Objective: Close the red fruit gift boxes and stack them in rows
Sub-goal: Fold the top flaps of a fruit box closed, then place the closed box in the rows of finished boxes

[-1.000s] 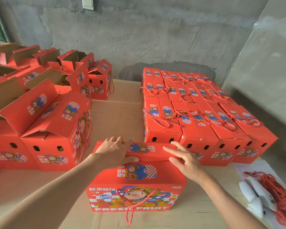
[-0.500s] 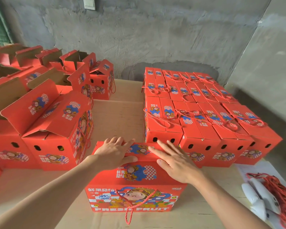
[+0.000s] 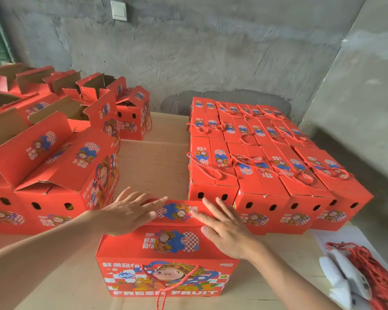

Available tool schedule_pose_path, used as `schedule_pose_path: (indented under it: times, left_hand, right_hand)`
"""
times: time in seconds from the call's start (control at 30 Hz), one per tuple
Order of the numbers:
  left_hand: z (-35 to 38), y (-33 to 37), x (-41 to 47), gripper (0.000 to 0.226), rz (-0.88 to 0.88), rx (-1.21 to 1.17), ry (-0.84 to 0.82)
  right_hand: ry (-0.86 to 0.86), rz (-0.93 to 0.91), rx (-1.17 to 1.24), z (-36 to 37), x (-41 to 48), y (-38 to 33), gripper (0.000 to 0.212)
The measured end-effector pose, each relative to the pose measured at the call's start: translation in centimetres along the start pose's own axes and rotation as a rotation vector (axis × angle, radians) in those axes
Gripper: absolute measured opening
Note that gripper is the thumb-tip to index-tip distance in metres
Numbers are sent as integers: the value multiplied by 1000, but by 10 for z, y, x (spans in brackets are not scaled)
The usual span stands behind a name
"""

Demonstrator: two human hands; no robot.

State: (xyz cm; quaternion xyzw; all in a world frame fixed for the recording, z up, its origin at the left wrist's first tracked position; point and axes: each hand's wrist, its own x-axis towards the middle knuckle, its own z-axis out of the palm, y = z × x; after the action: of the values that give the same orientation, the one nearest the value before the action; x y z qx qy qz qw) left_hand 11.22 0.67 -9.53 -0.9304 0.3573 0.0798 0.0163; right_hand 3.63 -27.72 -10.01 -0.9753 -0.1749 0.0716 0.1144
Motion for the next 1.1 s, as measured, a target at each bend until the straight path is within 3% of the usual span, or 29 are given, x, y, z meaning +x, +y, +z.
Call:
schedule_pose_path:
  times: [0.1,0.2,0.33,0.4,0.47,0.53,0.7,0.8,0.9,0.97,1.03,1.1]
  left_hand:
    - [12,4,-1,65,-104,49,61]
    - [10,8,4,67,-155,30,1]
    - [6,27,2,61,-335,-24,-10]
    - [18,53,-12,52,-423,-112,89]
    - [32,86,-33,56,-401,-93,293]
    - [42,110,-49,62,-361,-135,419]
    - [39,103,-47,59,-375,-130,500]
    - [35,69,-38,56,-334,-129,468]
    - [32,16,-27,60,-349,-162,380]
    - [32,-18,-16,55,-509,-185,340]
    - [28,-35,-11,59,-750,-311,304]
    - [27,-33,-14,53,-971,-547,404]
  right_hand:
    - [-19,-9,21,3,3,3,43]
    - [-36,-23,58,1,8,9,41]
    - [176,17,370,-2,15,9,37]
    - [283,30,537,0,15,8,33]
    - [339,44,602,2,14,8,30]
    - [386,59,573,4,15,8,28]
    - [516,100,438,8,17,-5,24]
    - [661,193,326,22,18,-27,24]
    - [575,402,164,32,22,-61,37]
    - [520,389,111,35,24,-82,46]
    - [499,265,113,40,25,-99,52]
    - [437,189,215,42,25,-105,56]
